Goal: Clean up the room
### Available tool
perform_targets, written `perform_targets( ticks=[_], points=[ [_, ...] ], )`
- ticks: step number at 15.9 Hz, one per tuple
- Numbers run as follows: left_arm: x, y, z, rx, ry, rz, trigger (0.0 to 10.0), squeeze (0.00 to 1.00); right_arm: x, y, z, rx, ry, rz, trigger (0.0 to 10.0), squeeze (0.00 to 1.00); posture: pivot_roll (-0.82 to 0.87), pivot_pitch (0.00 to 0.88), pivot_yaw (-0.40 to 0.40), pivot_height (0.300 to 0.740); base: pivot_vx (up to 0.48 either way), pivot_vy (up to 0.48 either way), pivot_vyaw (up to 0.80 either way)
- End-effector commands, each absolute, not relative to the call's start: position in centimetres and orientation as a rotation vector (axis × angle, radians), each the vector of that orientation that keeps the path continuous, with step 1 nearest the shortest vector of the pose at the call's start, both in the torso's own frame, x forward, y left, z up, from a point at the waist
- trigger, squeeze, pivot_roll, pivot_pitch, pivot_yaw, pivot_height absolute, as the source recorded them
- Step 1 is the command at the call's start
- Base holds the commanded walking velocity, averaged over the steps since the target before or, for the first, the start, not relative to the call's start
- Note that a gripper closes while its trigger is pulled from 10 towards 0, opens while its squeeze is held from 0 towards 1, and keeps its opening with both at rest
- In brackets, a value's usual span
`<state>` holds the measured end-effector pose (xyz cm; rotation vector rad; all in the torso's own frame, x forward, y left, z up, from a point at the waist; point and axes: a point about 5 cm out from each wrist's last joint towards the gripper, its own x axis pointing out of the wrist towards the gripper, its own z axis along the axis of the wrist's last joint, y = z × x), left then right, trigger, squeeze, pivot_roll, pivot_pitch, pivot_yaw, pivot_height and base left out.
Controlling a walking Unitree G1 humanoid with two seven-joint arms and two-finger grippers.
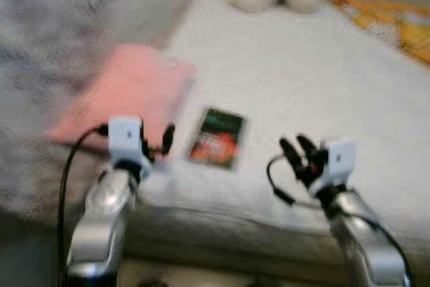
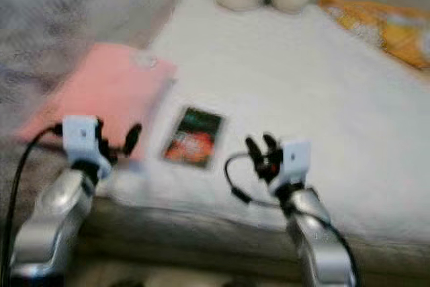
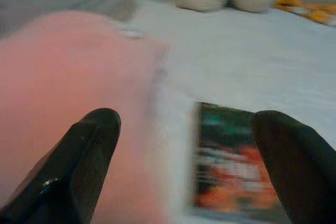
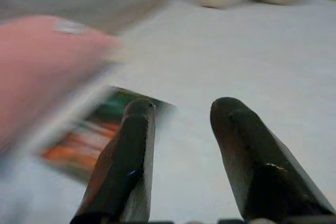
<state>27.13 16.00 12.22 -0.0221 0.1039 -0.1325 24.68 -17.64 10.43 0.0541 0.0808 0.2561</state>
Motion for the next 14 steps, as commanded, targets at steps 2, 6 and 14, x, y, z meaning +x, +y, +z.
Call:
perform_targets(
  ticks=[2, 6, 14],
  points=[
    [27.1, 16.1, 11.9, 0.003, 0.11, -0.143, 10.0, 0.0, 24.6, -18.1, 9.8, 0.056, 0.11, 0.24, 10.0, 0.0, -0.05, 0.0, 0.018, 0.74, 0.0, -0.442, -0.28],
    [27.0, 16.0, 12.0, 0.014, 0.107, -0.145, 10.0, 0.0, 25.2, -17.4, 9.8, 0.039, 0.125, 0.307, 10.0, 0.0, -0.05, 0.0, 0.022, 0.74, 0.0, -0.442, 0.0],
    [28.2, 14.4, 12.2, 0.019, 0.085, -0.18, 10.0, 0.0, 25.6, -19.3, 9.4, -0.061, 0.127, 0.132, 10.0, 0.0, -0.08, 0.0, 0.051, 0.74, 0.0, -0.449, 0.3]
  ],
)
